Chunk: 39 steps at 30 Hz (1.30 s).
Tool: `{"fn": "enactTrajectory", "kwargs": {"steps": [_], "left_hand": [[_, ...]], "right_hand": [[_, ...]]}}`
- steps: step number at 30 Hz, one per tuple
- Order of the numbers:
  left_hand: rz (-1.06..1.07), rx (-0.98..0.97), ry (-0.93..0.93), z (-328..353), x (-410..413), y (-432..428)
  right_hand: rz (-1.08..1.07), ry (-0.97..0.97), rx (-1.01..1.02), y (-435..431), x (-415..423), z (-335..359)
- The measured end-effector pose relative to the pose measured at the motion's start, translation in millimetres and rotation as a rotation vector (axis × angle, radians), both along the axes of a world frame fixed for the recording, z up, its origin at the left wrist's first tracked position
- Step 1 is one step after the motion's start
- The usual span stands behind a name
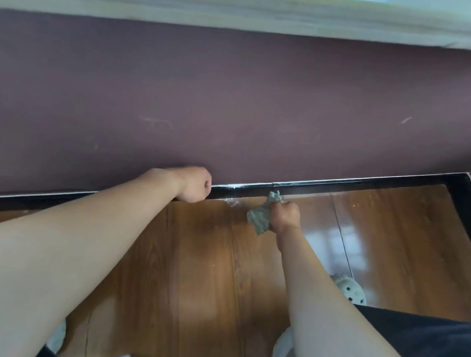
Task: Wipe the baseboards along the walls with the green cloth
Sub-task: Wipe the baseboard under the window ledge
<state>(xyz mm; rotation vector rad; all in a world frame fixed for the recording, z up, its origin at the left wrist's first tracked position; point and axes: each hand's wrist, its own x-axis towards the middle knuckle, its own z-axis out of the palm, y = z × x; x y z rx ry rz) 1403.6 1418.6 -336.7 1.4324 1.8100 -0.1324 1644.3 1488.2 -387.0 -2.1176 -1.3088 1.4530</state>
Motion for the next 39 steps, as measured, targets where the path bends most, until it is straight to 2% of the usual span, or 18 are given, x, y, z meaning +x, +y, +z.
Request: {"fn": "enactTrajectory", "kwargs": {"steps": [4,9,17,23,25,28,30,33,35,39], "left_hand": [[-0.027,-0.054,0.021,-4,13,4],[-0.033,-0.055,0.039,-6,29,6],[-0.042,-0.131,0.126,0,34,-14],[-0.019,-0.081,0.112,13,47,-6],[0.015,-0.01,0.051,14,57,-1],[0.097,0.031,0.092,6,56,3],[0.09,-0.061,0.091,-6,43,-4],[0.042,-0.194,0.113,-22,27,-5],[0.067,-0.164,0.088,-29,22,-3],[0.141,-0.094,0.018,-37,21,-1]], "right_hand": [[0.05,0.005,-0.029,10,12,-17],[0.126,-0.007,-0.029,34,18,-79],[0.124,0.054,-0.076,16,-6,-39],[0.207,0.084,-0.11,-9,-18,-23],[0.128,0.044,-0.049,-4,-10,-16],[-0.083,-0.027,0.096,5,5,-8],[-0.208,-0.022,0.164,11,5,-7],[-0.257,0.018,0.187,13,-10,-8],[-0.216,0.054,0.201,11,-26,-13],[0.033,0.011,0.15,1,-58,-17]]}}
